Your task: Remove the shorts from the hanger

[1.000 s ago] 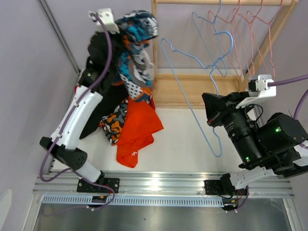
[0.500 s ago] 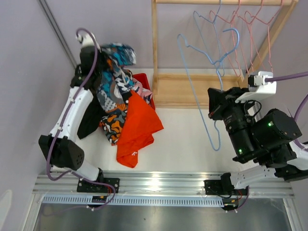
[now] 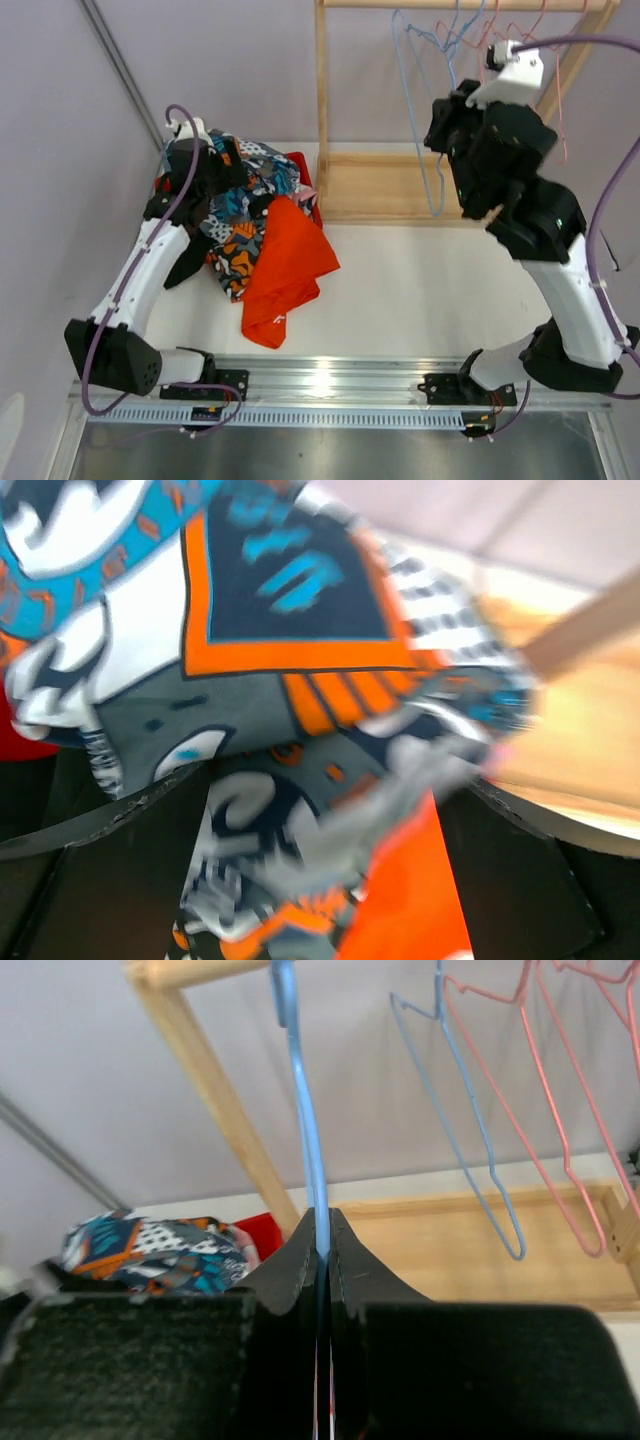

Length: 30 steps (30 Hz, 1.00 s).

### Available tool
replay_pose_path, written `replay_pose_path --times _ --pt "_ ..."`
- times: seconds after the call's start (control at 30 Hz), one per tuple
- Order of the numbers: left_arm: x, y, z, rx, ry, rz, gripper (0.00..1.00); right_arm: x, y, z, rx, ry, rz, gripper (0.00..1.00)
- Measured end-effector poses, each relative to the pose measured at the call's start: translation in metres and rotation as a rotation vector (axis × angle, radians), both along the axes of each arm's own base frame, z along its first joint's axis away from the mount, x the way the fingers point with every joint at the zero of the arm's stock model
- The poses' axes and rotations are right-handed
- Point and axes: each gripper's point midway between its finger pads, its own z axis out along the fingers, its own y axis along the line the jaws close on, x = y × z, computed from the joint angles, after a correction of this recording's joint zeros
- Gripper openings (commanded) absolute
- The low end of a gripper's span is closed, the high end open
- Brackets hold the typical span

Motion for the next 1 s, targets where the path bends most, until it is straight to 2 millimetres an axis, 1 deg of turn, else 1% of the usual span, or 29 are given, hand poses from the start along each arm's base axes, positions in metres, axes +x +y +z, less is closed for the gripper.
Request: replay_pose_path --times 0.07,0.1,0.13,0.23,0.27,0.3,0.33,0.37,0.43,0.53,0.6,0.67,0.73,0.8,0.9,1.0 --pt "-0.015 -0.006 0.034 -0.028 -0.066 -0.036 0.99 0.026 0.003 -0.019 -0.023 0.050 0.008 0.00" --pt "-0.022 -0.010 0.057 -0.046 -0.112 -0.061 0.99 0.038 0.004 -0.030 -0.036 0.080 0.013 0.00" --pt "-0.030 -0.013 0.081 -0.062 -0.162 -0.084 0.99 0.046 0.007 -0.038 -0.042 0.100 0.021 0.00" --pt "-0.051 -0.021 0.141 -0.101 -0.295 -0.152 0.99 0.071 0.017 -0.065 -0.055 0.166 0.060 0.00" --pt "-0.059 -0.023 0.155 -0.111 -0.329 -0.175 0.99 0.078 0.019 -0.071 -0.057 0.182 0.066 0.00" --pt "-0.066 -0.026 0.165 -0.119 -0.357 -0.196 0.99 0.086 0.019 -0.076 -0.058 0.195 0.068 0.00" --pt "-0.074 -0.028 0.169 -0.126 -0.371 -0.216 0.99 0.092 0.022 -0.082 -0.061 0.208 0.076 0.00" --pt "-0.080 -0.029 0.170 -0.131 -0.380 -0.231 0.99 0.100 0.022 -0.084 -0.061 0.217 0.077 0.00" --pt "-0.091 -0.031 0.164 -0.137 -0.388 -0.256 0.99 0.117 0.024 -0.084 -0.055 0.217 0.076 0.00" --pt "-0.107 -0.033 0.134 -0.141 -0.358 -0.284 0.99 0.145 0.023 -0.076 -0.037 0.194 0.065 0.00" --pt "-0.117 -0.034 0.108 -0.138 -0.321 -0.298 0.99 0.160 0.022 -0.071 -0.028 0.177 0.059 0.00" --pt "-0.123 -0.034 0.088 -0.138 -0.297 -0.308 0.99 0.174 0.018 -0.069 -0.018 0.161 0.050 0.00" --pt "-0.129 -0.036 0.076 -0.141 -0.283 -0.322 0.99 0.185 0.012 -0.072 -0.013 0.161 0.038 0.00" --pt "-0.131 -0.037 0.073 -0.144 -0.289 -0.332 0.99 0.195 0.008 -0.078 -0.012 0.166 0.031 0.00" --pt "-0.131 -0.039 0.073 -0.142 -0.305 -0.347 0.99 0.211 0.003 -0.087 -0.008 0.172 0.017 0.00" --pt "-0.131 -0.039 0.071 -0.140 -0.314 -0.350 0.99 0.223 0.005 -0.098 -0.006 0.185 0.017 0.00"
